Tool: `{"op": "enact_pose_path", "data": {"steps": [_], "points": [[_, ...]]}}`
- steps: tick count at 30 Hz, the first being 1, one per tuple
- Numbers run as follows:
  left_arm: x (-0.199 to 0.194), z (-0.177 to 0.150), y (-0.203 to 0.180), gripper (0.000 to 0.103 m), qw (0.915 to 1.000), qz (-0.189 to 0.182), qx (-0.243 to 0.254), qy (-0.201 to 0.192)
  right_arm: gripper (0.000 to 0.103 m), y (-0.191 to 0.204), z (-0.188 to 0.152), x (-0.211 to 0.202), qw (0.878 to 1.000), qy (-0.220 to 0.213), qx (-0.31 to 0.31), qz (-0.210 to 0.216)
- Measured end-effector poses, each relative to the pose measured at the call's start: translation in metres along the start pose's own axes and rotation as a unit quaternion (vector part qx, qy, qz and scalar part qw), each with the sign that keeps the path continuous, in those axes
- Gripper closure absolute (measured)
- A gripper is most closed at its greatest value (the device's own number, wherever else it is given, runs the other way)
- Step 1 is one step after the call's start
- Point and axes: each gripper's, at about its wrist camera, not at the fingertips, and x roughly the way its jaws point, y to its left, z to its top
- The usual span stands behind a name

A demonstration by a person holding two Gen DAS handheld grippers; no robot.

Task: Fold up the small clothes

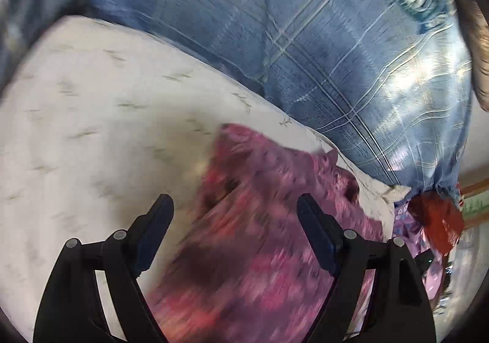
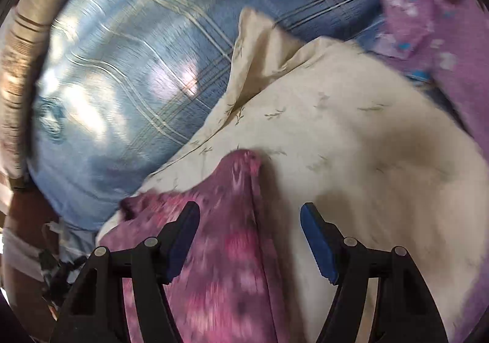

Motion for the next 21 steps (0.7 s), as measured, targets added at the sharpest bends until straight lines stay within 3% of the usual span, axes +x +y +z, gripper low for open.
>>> {"op": "enact_pose_path", "data": {"steps": [1,2,3,4,7,8,12,14,17,19,21], "points": [[0.014,0.004,-0.005,0.037,0.9998,0.006,0.007,0.018,0.097,0.012,0.006,0.017,0.999,0.032,-0.028,-0.001],[0.026,0.007,-0.013,0.083,0.999,0.01,0.024,0.037,0.098,0.02,0.009,0.021,0.998,0.041,-0.046,-0.012],[0.031,0.008,-0.019,0.1,0.9979,0.007,0.038,0.051,0.099,0.032,0.013,0.017,0.997,0.027,-0.073,-0.016],[0.031,0.008,-0.023,0.1,0.998,0.0,0.044,0.045,0.1,0.046,0.019,0.001,0.995,-0.012,-0.1,0.017],[0.019,0.012,-0.029,0.1,0.9971,0.013,0.072,-0.02,0.1,0.049,0.03,-0.023,0.991,-0.078,-0.099,0.04],[0.02,0.017,-0.027,0.1,0.9967,0.031,0.069,-0.031,0.1,0.044,0.034,-0.019,0.992,-0.076,-0.091,0.036],[0.038,0.029,-0.015,0.1,0.9948,0.085,0.051,-0.025,0.099,0.018,0.034,0.031,0.995,-0.012,-0.081,-0.058],[0.035,0.025,-0.013,0.1,0.9956,0.079,0.047,-0.02,0.097,0.013,0.026,0.045,0.994,0.009,-0.078,-0.075],[0.013,0.017,-0.012,0.097,0.9966,0.065,0.046,-0.02,0.086,0.021,0.021,0.026,0.992,-0.014,-0.09,-0.09],[-0.01,0.011,-0.006,0.088,0.996,0.071,0.045,-0.03,0.076,0.027,0.017,-0.004,0.992,-0.04,-0.084,-0.083],[-0.037,-0.005,0.0,0.069,0.9952,0.076,0.051,-0.034,0.075,0.029,0.011,-0.032,0.993,-0.056,-0.083,-0.062]]}}
